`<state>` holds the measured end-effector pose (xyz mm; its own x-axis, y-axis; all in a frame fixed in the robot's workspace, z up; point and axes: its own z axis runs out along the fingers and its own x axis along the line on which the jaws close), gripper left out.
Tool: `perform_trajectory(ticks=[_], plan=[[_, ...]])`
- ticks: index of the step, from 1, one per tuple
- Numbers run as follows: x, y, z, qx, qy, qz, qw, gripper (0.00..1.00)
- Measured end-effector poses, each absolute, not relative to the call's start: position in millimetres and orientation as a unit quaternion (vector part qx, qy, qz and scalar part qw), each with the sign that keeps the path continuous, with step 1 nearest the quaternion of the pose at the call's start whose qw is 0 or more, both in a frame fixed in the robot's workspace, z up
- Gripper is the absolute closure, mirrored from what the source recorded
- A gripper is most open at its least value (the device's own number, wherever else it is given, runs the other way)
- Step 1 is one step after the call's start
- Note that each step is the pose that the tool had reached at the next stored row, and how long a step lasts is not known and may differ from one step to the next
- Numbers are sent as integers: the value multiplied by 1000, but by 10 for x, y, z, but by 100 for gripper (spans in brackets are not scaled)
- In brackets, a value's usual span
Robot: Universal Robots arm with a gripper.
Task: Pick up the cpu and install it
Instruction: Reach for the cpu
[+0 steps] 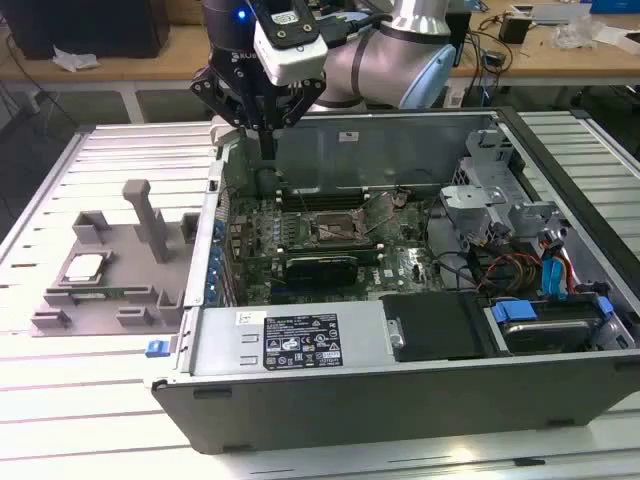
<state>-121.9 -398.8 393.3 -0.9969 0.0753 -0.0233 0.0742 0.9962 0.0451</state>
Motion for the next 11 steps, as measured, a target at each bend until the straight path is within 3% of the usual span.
perform_trajectory(ticks=[11], plan=[[-1236,-3989,3933,37,999,22,12,89]])
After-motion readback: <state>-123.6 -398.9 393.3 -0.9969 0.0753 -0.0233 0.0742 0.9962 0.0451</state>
